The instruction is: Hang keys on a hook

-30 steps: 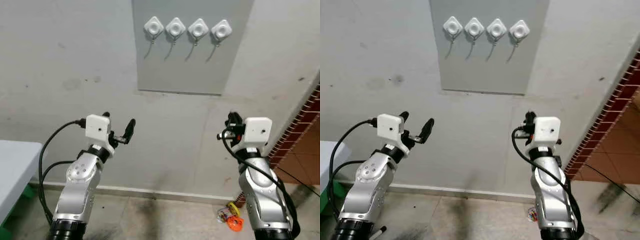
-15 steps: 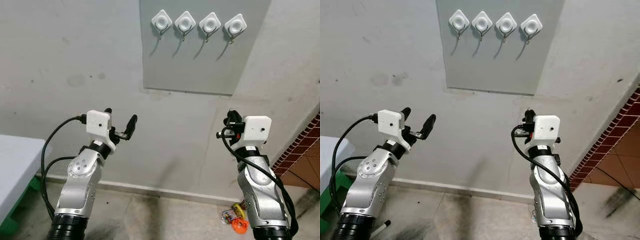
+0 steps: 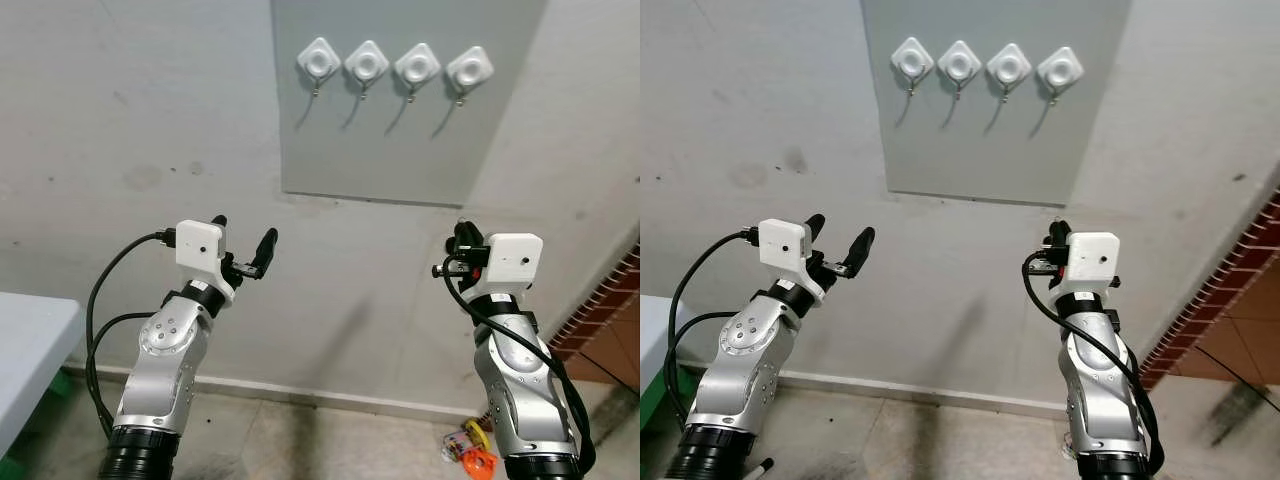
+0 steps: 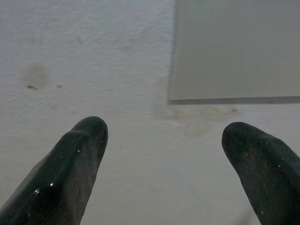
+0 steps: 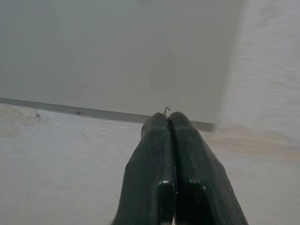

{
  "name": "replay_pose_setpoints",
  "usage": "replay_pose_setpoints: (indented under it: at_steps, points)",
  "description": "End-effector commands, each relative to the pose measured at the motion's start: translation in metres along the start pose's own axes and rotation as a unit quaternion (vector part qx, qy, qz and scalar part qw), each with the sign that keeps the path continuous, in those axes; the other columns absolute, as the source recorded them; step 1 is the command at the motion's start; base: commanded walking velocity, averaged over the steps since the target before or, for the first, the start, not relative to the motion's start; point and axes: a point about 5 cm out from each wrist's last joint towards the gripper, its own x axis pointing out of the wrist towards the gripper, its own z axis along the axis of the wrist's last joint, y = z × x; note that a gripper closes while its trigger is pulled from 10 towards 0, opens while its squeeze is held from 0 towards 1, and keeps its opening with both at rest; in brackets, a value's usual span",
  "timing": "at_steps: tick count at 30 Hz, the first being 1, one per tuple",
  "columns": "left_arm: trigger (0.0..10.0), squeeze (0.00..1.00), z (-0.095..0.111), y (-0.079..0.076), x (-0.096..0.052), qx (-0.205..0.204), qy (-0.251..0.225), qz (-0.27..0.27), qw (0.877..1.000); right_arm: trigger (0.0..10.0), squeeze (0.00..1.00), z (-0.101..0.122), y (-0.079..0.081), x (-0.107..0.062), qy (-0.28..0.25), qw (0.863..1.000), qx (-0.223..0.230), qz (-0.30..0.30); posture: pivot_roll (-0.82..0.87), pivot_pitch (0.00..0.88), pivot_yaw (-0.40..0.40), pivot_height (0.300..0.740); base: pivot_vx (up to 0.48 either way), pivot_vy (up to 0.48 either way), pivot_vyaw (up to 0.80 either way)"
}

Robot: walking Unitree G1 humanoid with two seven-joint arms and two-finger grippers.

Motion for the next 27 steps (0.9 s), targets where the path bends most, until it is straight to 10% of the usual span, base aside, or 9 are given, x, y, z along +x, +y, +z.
replay_pose_setpoints:
  at_steps: [1,27]
  points:
    - [10.0,0.0,0.005,0.0,0.001,0.011,-0.011,0.005,1.0,10.0,0.0,0.0,0.001,0.0,-0.002,1.0,-0.003,0.005,-0.07,0.0,-0.006,0.74,0.0,0.0,0.0]
    - [10.0,0.0,0.013,-0.022,0.009,0.013,-0.028,-0.061,0.998,10.0,0.0,0.001,0.002,-0.008,0.002,1.0,-0.002,0.023,-0.09,0.0,-0.009,0.74,0.0,0.0,0.0]
